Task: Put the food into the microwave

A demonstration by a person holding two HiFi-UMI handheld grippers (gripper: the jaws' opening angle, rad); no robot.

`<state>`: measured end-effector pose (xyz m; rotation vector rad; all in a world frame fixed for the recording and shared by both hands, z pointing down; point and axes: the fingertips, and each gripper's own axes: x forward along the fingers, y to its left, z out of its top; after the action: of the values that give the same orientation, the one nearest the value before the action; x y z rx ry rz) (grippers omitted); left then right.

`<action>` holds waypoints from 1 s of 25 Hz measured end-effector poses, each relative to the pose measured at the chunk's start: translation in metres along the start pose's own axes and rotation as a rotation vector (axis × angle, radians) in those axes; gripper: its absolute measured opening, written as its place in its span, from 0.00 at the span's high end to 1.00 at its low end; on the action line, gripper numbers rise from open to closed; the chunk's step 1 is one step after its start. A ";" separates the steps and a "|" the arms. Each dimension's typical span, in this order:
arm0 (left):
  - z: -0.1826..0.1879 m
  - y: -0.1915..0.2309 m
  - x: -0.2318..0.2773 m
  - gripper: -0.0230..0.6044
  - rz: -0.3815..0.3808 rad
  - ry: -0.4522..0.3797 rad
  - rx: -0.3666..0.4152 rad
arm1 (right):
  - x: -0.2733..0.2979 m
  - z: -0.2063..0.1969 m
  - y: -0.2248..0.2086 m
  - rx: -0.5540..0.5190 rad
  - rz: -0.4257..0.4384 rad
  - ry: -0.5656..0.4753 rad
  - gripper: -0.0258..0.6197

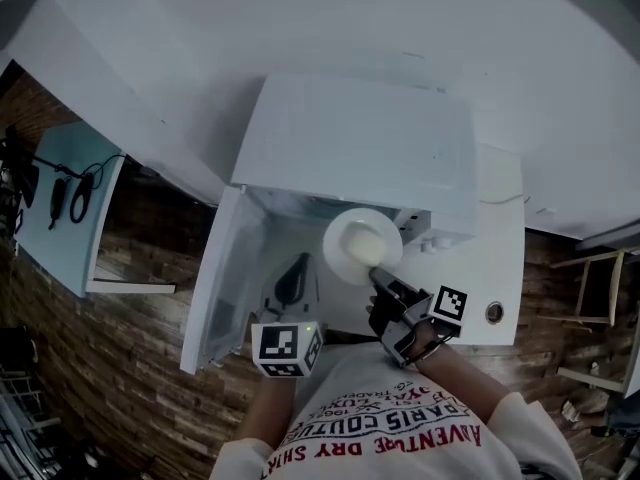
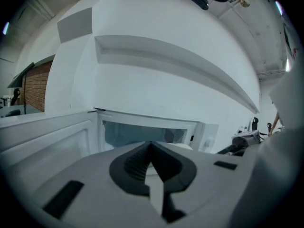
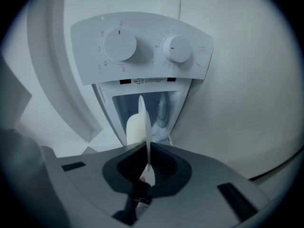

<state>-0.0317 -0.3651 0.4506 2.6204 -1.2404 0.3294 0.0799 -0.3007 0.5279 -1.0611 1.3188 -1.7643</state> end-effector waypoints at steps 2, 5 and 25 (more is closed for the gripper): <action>0.001 0.005 0.009 0.95 -0.039 0.008 0.012 | 0.008 0.006 -0.001 -0.011 0.006 -0.053 0.93; 0.001 0.016 0.021 0.95 -0.080 0.033 0.032 | 0.021 0.011 -0.004 -0.009 0.005 -0.118 0.93; -0.025 0.027 0.064 0.95 -0.268 0.125 0.048 | 0.102 0.061 -0.030 -0.053 -0.032 -0.349 0.93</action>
<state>-0.0159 -0.4213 0.4962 2.7150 -0.8400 0.4692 0.0889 -0.4074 0.5873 -1.3557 1.1403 -1.4885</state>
